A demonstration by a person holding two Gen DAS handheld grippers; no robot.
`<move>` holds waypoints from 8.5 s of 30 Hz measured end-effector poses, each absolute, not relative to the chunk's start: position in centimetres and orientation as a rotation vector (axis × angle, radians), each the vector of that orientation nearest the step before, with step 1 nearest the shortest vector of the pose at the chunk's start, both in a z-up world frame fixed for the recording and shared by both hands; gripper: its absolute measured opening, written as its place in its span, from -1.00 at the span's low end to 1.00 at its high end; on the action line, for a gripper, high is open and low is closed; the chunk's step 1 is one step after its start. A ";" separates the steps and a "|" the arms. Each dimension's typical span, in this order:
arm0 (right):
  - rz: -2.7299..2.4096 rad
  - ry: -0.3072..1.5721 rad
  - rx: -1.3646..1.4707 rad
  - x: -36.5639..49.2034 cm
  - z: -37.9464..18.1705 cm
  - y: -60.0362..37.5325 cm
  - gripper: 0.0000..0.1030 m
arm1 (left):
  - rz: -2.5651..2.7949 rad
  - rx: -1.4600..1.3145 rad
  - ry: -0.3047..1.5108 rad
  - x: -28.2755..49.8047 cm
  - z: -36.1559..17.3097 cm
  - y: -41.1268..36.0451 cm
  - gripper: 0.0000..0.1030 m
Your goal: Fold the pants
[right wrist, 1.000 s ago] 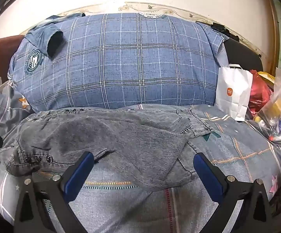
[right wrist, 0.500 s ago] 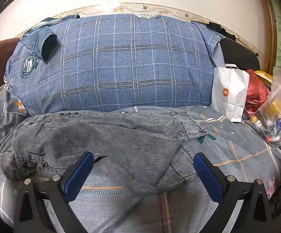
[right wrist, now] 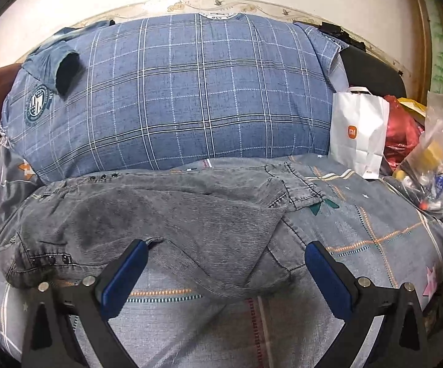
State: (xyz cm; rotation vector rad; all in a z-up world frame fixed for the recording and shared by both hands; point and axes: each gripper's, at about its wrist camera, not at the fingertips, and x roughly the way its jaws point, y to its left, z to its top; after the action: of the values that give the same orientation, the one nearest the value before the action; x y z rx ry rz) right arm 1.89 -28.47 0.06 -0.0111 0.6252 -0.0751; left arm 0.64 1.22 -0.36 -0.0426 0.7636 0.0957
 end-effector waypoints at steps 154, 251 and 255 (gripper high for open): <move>-0.138 1.069 0.090 30.0 -3.6 -46.7 0.16 | 0.101 -0.152 1.107 27.8 -8.2 15.0 0.24; 0.000 0.926 -0.001 7.5 -3.2 -33.7 0.42 | 0.159 0.061 0.912 4.6 -4.0 7.5 0.36; -0.025 0.975 -0.006 8.1 -5.0 -34.4 0.43 | 0.147 0.065 0.940 5.0 -5.3 7.3 0.36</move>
State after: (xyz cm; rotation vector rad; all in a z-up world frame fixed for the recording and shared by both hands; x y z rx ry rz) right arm 8.06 -34.37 -4.99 -0.0062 0.9745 -0.0247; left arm 4.97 7.28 -5.26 0.0648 0.9404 0.1470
